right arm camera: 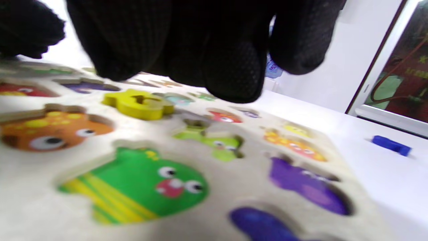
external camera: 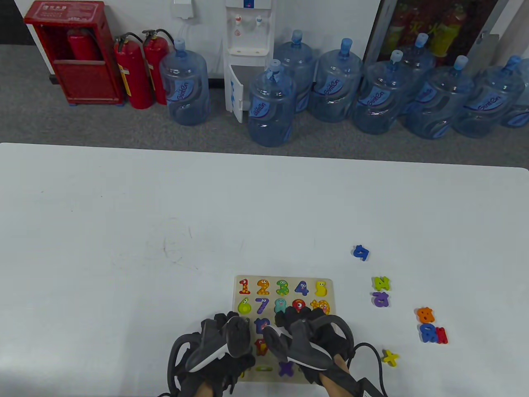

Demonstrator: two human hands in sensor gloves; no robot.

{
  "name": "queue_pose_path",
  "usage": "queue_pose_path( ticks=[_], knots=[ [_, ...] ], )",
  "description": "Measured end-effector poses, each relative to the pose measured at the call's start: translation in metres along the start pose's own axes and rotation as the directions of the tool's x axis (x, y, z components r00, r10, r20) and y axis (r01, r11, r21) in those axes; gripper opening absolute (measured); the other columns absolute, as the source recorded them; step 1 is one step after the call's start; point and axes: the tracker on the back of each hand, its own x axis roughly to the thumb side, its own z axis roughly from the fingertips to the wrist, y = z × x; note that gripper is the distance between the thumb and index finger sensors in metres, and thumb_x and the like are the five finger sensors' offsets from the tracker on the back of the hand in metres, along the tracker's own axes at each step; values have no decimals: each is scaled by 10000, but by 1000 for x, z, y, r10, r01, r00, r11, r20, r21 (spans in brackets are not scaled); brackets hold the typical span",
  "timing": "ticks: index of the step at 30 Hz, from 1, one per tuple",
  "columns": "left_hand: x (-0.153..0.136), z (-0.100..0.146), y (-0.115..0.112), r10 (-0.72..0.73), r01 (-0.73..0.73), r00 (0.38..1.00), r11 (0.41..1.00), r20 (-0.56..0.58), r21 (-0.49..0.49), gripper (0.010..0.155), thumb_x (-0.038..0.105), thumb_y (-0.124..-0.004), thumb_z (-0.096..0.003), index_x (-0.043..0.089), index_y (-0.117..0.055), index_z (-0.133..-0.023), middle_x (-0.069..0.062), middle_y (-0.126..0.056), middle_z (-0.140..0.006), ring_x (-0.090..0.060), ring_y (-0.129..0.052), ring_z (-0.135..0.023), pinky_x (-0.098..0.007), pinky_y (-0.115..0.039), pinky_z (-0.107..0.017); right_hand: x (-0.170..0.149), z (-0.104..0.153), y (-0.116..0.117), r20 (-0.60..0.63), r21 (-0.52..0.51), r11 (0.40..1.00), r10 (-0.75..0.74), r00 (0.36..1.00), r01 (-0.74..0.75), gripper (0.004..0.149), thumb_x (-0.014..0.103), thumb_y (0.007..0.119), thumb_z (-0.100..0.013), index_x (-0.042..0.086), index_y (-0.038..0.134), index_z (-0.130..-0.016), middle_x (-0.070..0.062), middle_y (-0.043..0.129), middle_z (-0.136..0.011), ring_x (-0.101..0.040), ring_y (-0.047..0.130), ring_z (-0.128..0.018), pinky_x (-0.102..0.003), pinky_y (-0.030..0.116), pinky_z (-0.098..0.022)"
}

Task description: Hold math block puzzle and insert math blocks into matching slots

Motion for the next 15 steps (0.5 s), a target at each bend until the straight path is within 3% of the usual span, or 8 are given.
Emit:
queue_pose_path(
  ticks=[4, 5, 6, 7, 15],
  knots=[
    [0, 0, 0, -2, 2, 1000, 1000, -1, -2, 928, 614, -645, -334, 196, -224, -1047, -131, -279, -1096, -482, -372, -1037, -670, -511, -717, -36, 4, 4, -88, 31, 999, -27, 996, 30, 575, 339, 817, -274, 308, 769, -846, 17, 791, -908, -196, 923, -693, -431, 764, -570],
    [0, 0, 0, -3, 3, 1000, 1000, -1, -2, 926, 614, -645, -334, 197, -225, -1047, -131, -279, -1095, -480, -373, -1037, -668, -512, -717, -50, 9, 0, -110, 44, 998, -32, 993, 37, 582, 341, 816, -275, 304, 763, -853, 11, 785, -913, -200, 920, -699, -433, 762, -572],
    [0, 0, 0, -3, 3, 1000, 1000, -1, -2, 928, 613, -646, -334, 195, -225, -1047, -130, -279, -1095, -482, -373, -1036, -669, -512, -716, -74, 20, -22, -138, 64, 997, -31, 990, 40, 592, 341, 817, -275, 300, 752, -863, 7, 772, -922, -205, 913, -709, -436, 758, -575],
    [0, 0, 0, -2, 2, 1000, 1000, 0, -2, 929, 614, -645, -334, 194, -224, -1047, -131, -279, -1095, -482, -374, -1036, -669, -513, -716, -88, 24, -23, -159, 80, 996, -23, 987, 36, 604, 343, 816, -275, 299, 740, -872, 5, 759, -932, -209, 904, -722, -439, 753, -581],
    [0, 0, 0, 1, -1, 1000, 1000, -1, -1, 927, 613, -646, -335, 194, -225, -1047, -131, -279, -1095, -480, -375, -1037, -667, -513, -717, -166, 54, -7, -307, 161, 982, -43, 951, 97, 680, 364, 821, -265, 286, 667, -922, -23, 653, -999, -264, 823, -826, -457, 721, -612]
  ],
)
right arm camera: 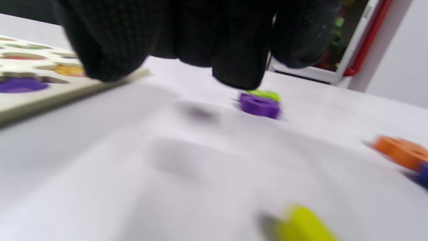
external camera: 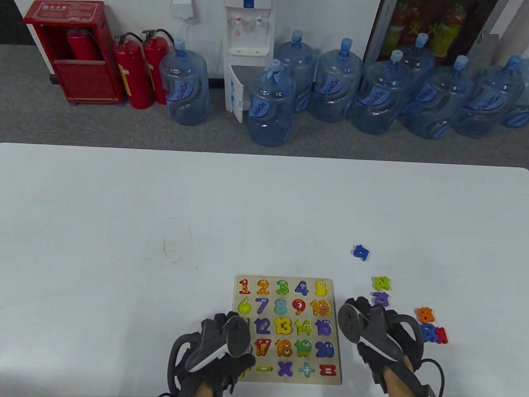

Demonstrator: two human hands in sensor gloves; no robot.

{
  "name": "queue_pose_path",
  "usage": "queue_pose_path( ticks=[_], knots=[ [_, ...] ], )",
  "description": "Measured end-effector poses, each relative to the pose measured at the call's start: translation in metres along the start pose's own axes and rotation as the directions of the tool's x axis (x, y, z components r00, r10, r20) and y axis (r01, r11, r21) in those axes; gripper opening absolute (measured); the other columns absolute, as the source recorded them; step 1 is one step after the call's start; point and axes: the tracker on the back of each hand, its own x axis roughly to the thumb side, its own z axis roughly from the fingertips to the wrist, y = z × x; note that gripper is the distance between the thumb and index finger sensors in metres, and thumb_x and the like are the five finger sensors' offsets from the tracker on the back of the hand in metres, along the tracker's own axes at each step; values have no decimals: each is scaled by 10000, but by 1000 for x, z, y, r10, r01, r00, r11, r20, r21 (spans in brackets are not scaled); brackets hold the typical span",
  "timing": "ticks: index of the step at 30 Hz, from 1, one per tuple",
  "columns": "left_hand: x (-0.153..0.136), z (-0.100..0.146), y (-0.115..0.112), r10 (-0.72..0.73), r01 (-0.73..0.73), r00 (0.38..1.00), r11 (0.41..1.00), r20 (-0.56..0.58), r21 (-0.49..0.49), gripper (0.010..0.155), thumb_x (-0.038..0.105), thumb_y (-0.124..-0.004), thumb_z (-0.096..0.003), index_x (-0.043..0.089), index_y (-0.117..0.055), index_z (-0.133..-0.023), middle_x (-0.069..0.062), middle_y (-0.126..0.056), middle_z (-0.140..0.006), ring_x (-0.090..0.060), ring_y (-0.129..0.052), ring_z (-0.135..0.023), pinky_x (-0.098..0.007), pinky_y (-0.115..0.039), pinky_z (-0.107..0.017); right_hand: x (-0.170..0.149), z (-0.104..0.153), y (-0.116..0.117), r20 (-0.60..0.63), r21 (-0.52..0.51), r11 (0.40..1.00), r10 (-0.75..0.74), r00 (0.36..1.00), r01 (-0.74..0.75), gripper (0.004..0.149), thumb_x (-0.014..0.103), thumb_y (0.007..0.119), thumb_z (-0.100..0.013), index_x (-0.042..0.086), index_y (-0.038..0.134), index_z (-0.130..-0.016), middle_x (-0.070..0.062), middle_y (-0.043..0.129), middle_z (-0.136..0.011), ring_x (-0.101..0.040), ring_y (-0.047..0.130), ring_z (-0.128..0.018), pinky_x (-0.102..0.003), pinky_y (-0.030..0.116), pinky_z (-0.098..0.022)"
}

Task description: Hold math block puzzle and insert math blocks into matching slots

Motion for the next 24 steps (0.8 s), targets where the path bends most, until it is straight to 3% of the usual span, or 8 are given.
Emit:
queue_pose_path(
  ticks=[3, 7, 10, 13, 22, 24],
  knots=[
    [0, 0, 0, -1, 1, 1000, 1000, -1, -1, 927, 614, -645, -334, 196, -225, -1047, -131, -279, -1095, -479, -372, -1038, -667, -512, -718, -23, 5, 1, -91, 70, 998, 3, 996, 3, 780, 409, 838, -238, 259, 602, -966, -59, 536, -1051, -360, 702, -916, -483, 684, -631],
    [0, 0, 0, 0, 0, 1000, 1000, -2, -2, 928, 613, -645, -334, 196, -224, -1047, -131, -279, -1095, -477, -369, -1038, -667, -509, -718, -38, 10, 8, -183, 215, 977, 33, 983, 7, 901, 462, 860, -185, 244, 533, -996, -89, 485, -1065, -410, 671, -932, -498, 680, -630],
    [0, 0, 0, 2, -2, 1000, 1000, 0, 0, 928, 614, -645, -334, 193, -224, -1047, -131, -279, -1095, -480, -375, -1037, -667, -513, -716, -39, 14, 8, -186, 248, 966, -24, 982, 71, 909, 442, 898, -152, 221, 584, -976, -116, 544, -1034, -363, 728, -886, -477, 702, -606],
    [-1, 0, 1, 10, -10, 1000, 1000, 0, 2, 928, 614, -645, -334, 195, -222, -1046, -131, -279, -1095, -476, -374, -1038, -665, -512, -718, -24, 22, -2, -209, 205, 973, -63, 976, 106, 869, 376, 929, -170, 194, 623, -962, -136, 584, -1011, -356, 766, -852, -471, 723, -580],
    [-2, 0, 1, 12, -12, 1000, 1000, 2, 0, 927, 614, -644, -335, 194, -224, -1046, -131, -278, -1094, -478, -373, -1037, -667, -508, -718, -4, 9, 24, -241, 346, 938, 124, 962, -34, 783, 348, 940, -153, 137, 742, -881, -140, 819, -852, -272, 979, -643, -418, 853, -423],
    [-2, 0, 1, 13, -13, 1000, 1000, 2, 0, 928, 614, -644, -334, 194, -225, -1047, -131, -280, -1094, -479, -373, -1036, -666, -510, -718, -1, 6, 29, -224, 360, 932, 118, 967, -31, 797, 330, 944, -164, 71, 687, -873, -182, 778, -829, -278, 973, -606, -394, 851, -408]
  ],
)
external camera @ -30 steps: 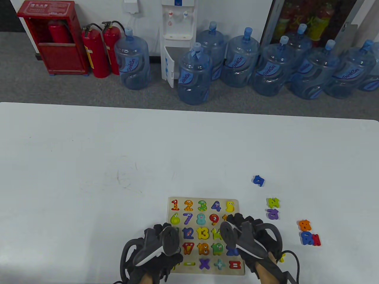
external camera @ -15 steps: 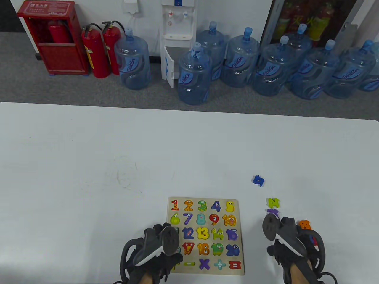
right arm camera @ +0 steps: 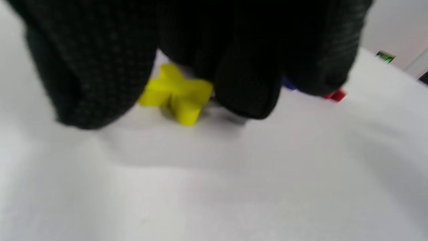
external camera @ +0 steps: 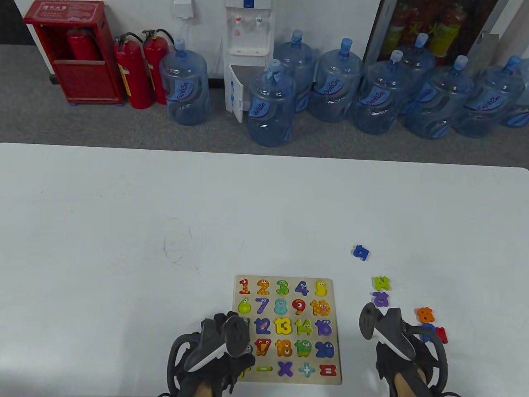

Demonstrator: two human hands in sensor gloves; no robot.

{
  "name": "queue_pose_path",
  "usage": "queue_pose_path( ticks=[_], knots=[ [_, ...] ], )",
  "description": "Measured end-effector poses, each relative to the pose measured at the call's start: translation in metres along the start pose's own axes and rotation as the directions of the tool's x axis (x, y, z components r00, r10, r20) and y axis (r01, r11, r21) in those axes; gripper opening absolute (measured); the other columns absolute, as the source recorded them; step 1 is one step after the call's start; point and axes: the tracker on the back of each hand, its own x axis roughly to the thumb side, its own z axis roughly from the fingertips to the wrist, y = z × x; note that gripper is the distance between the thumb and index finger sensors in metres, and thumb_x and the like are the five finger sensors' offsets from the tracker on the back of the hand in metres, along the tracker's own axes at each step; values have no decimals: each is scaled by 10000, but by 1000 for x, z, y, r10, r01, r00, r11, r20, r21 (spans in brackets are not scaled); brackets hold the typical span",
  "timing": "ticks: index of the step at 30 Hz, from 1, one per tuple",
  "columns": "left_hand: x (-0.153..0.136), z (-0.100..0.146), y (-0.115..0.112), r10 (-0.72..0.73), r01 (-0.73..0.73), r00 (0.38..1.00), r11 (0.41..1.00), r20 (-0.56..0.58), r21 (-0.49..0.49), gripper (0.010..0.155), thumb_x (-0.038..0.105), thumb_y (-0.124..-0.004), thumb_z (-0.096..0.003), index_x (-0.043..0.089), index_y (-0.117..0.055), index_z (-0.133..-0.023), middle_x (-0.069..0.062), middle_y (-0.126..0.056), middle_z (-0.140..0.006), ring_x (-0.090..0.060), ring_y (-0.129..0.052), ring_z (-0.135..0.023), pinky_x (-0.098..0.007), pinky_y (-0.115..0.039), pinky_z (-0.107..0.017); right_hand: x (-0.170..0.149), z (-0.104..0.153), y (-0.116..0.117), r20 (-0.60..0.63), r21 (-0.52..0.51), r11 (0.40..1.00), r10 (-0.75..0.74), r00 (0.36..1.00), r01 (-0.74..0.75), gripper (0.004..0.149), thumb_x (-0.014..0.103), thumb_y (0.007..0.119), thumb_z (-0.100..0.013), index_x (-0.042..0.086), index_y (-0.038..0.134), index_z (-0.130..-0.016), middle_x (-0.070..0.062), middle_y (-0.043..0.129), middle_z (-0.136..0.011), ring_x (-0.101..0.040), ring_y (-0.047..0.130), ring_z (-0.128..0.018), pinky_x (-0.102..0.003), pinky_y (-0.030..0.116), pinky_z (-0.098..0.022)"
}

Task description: Hold math block puzzle and insert math blocks into matching slots

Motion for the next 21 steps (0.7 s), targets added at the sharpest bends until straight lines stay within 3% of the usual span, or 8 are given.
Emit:
queue_pose_path(
  ticks=[3, 7, 13, 21],
  knots=[
    [0, 0, 0, -1, 1, 1000, 1000, -1, -2, 927, 614, -644, -334, 195, -225, -1047, -130, -279, -1095, -477, -372, -1037, -666, -511, -718, 6, -4, 3, 30, -59, 996, 65, 997, -63, 776, 321, 939, -152, 56, 711, -845, -177, 813, -785, -250, 999, -558, -361, 867, -390],
    [0, 0, 0, 2, -2, 1000, 1000, -1, -1, 927, 614, -645, -335, 195, -224, -1047, -131, -279, -1095, -478, -373, -1037, -667, -509, -717, 6, -10, 8, 115, -169, 985, 41, 993, -21, 655, 295, 924, -193, 92, 767, -796, -135, 869, -715, -203, 1021, -493, -349, 863, -393],
    [0, 0, 0, 1, -2, 1000, 1000, 0, -3, 927, 614, -644, -335, 196, -226, -1048, -131, -278, -1095, -481, -371, -1037, -667, -510, -718, 20, -8, 11, 215, -279, 960, 58, 975, 5, 627, 280, 912, -209, 153, 770, -806, -90, 856, -746, -189, 1002, -518, -359, 838, -442],
    [0, 0, 0, 4, -4, 1000, 1000, 0, -4, 926, 615, -644, -335, 196, -227, -1048, -131, -279, -1095, -479, -371, -1037, -666, -509, -718, 41, -1, 14, 300, -348, 937, 130, 945, -18, 610, 282, 908, -216, 205, 772, -806, -45, 854, -765, -159, 994, -541, -359, 830, -478]
  ],
)
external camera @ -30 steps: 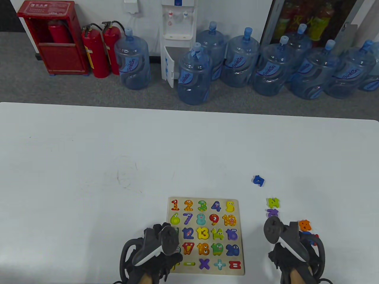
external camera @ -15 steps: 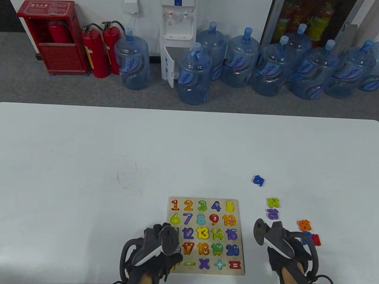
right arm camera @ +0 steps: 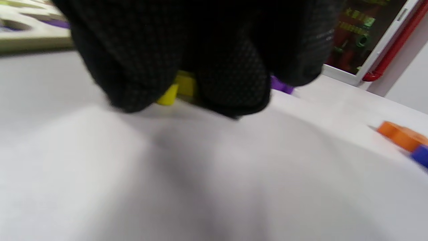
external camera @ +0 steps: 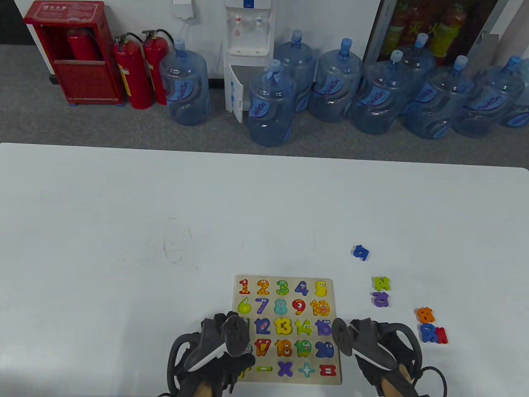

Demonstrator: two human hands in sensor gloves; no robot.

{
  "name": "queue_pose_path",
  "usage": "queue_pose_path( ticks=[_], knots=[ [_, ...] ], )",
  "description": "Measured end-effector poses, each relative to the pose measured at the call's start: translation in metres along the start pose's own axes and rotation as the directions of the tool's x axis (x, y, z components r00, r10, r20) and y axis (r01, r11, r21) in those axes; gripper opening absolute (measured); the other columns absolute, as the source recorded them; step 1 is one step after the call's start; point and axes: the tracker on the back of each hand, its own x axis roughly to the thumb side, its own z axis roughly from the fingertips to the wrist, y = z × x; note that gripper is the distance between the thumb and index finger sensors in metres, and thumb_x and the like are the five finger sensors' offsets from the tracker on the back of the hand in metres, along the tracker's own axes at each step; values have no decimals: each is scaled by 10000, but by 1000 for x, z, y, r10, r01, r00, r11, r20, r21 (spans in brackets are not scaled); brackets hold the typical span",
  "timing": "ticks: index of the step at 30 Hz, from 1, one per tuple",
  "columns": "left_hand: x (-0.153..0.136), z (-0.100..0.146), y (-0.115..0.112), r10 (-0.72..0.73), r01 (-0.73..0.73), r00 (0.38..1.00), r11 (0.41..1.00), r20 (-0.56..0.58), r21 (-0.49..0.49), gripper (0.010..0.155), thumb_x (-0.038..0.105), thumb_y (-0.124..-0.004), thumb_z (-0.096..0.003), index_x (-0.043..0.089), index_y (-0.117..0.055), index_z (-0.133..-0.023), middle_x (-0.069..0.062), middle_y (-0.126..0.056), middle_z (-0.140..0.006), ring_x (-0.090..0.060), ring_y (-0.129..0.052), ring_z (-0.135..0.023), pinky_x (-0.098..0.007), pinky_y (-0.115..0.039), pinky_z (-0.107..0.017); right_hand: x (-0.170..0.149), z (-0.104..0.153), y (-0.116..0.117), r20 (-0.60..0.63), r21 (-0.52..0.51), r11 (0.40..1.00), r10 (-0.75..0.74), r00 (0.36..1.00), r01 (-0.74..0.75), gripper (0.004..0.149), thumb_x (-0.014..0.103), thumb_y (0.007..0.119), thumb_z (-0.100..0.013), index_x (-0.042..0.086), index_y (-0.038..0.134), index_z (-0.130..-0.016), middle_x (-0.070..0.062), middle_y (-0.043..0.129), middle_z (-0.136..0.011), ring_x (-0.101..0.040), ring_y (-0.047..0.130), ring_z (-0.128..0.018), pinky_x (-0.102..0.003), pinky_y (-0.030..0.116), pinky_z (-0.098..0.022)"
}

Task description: Hold math block puzzle and insert math blocks into matching slots

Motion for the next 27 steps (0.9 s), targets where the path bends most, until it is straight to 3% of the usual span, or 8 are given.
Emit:
queue_pose_path(
  ticks=[6, 12, 17, 27],
  knots=[
    [-1, 0, 0, 7, -7, 1000, 1000, 0, -1, 926, 615, -644, -336, 197, -227, -1049, -130, -278, -1097, -478, -372, -1038, -665, -510, -719, 11, 2, -6, 47, -36, 999, -12, 999, 13, 601, 282, 911, -222, 214, 791, -807, -39, 869, -768, -164, 1002, -541, -385, 822, -501],
    [-3, -1, 2, 18, -18, 1000, 1000, -10, 12, 924, 614, -645, -336, 198, -229, -1048, -129, -283, -1097, -473, -387, -1040, -660, -521, -720, 49, 9, -28, 186, -161, 986, -11, 982, 42, 601, 281, 913, -224, 210, 795, -808, -41, 872, -769, -170, 1001, -545, -396, 815, -510],
    [-4, 1, 5, 4, -2, 999, 999, -34, 47, 911, 597, -640, -348, 190, -220, -1046, -134, -278, -1094, -478, -382, -1037, -664, -521, -717, 97, 15, -42, 330, -164, 985, 0, 944, 58, 600, 287, 911, -225, 216, 797, -809, -34, 877, -771, -165, 1007, -549, -401, 812, -523],
    [-14, 1, 9, 1, 6, 996, 997, -84, 81, 869, 539, -645, -378, 181, -218, -1045, -135, -281, -1093, -481, -378, -1037, -672, -513, -716, 161, 11, -57, 454, -139, 989, 22, 891, 46, 595, 284, 908, -228, 216, 800, -808, -36, 877, -774, -167, 1007, -556, -404, 812, -525]
  ],
)
